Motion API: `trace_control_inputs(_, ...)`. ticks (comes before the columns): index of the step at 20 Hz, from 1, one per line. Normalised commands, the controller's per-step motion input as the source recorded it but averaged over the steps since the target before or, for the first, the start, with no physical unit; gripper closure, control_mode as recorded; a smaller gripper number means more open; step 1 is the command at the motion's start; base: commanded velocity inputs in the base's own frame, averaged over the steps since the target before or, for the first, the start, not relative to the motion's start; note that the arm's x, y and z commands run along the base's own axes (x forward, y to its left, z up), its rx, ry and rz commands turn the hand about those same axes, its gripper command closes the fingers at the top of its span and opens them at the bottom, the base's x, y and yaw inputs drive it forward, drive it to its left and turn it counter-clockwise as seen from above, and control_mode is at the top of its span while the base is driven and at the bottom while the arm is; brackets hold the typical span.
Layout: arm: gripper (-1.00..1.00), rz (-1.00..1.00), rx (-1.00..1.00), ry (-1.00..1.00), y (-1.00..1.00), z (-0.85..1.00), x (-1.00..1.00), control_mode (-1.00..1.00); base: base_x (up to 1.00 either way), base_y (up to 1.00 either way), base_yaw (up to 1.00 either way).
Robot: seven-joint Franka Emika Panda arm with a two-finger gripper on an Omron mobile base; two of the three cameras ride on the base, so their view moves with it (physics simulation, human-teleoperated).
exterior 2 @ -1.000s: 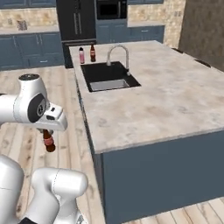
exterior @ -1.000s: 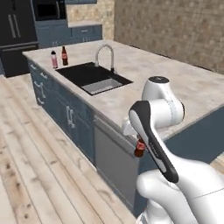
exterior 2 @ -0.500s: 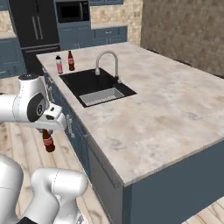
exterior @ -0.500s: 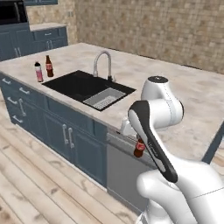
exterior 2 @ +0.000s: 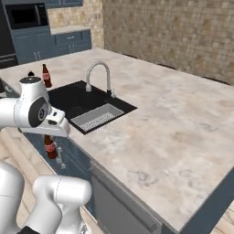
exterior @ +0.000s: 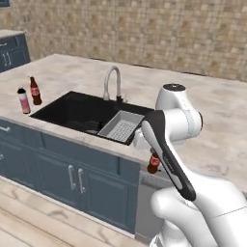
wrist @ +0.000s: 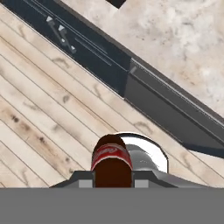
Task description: Place the large bottle from the dining counter next to the other large bottle outside the sink, and place the small bottle from the dining counter next to the other small bottle inside the sink.
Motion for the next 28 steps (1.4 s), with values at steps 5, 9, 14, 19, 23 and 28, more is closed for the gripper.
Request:
trace_control_inputs(5,1.0,0.0,0.0,0.0,0.0,0.0,0.0,1.0,0.22,1.0,-0.36)
trace_control_inputs(9,1.0,0.0,0.0,0.0,0.0,0.0,0.0,1.0,0.12,1.0,-0.33)
trace_control_inputs(14,1.0,0.0,0.0,0.0,0.0,0.0,0.0,1.0,0.25,1.0,-0.34)
trace_control_inputs(19,1.0,0.0,0.0,0.0,0.0,0.0,0.0,1.0,0.3,1.0,-0.39)
trace_control_inputs(23,1.0,0.0,0.0,0.0,0.0,0.0,0.0,1.0,0.22,0.81,-0.48)
trace_control_inputs(28,1.0,0.0,0.0,0.0,0.0,0.0,0.0,1.0,0.17,0.71,-0.51)
